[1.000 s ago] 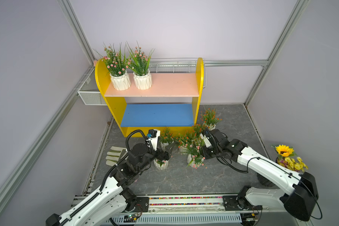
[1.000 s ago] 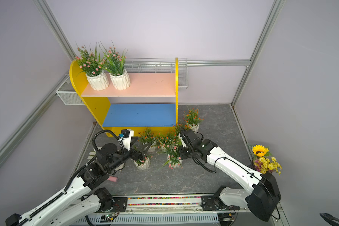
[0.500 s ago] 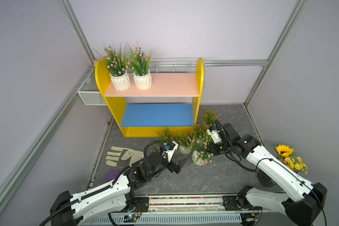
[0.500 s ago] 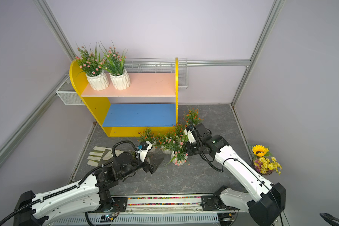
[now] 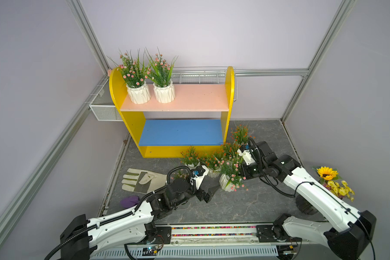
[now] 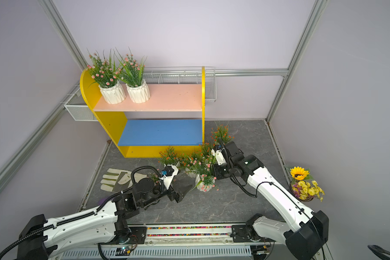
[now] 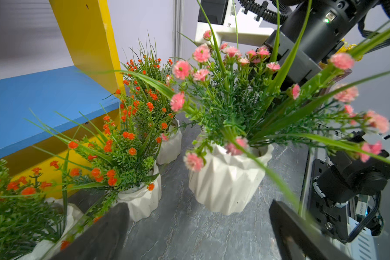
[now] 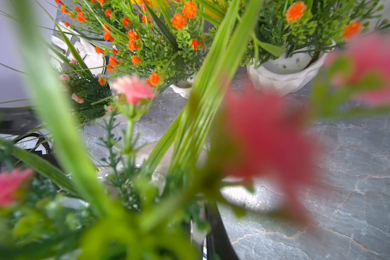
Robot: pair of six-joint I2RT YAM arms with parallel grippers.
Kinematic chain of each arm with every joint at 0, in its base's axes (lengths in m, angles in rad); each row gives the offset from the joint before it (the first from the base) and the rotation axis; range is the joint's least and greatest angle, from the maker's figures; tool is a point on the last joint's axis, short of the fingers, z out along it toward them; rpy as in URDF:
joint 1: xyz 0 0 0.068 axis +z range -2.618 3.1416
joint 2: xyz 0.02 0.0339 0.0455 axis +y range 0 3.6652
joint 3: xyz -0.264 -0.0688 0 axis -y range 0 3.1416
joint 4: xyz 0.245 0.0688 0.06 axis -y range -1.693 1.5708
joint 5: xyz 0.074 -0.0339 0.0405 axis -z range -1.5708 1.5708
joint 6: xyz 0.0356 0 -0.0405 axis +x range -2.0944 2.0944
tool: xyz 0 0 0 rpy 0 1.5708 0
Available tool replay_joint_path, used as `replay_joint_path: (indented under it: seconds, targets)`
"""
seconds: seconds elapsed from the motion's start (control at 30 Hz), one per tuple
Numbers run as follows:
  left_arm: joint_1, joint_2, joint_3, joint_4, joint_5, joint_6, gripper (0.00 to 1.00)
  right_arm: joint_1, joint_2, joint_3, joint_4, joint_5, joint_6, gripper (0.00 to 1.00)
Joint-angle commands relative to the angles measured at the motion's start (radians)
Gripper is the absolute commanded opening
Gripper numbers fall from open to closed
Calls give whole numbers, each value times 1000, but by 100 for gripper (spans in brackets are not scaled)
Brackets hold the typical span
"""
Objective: Place the baby's breath potted plants on the rack by color
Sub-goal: Pick up the baby's breath potted plant from the center of the board.
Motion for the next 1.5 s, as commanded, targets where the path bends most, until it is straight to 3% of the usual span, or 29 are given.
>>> replay_joint_path:
  seconds: [0.0,0.8,1.47]
  targets:
    - [-8,28,21,76,28,9,100,8,-3,7,72,-45,4,8]
    - [-75,253,155,100,52,30,99,118,34,3,114,-10,36,8]
    - [-84,356,221,29,45,29,98,132,22,19,96,11,31,8]
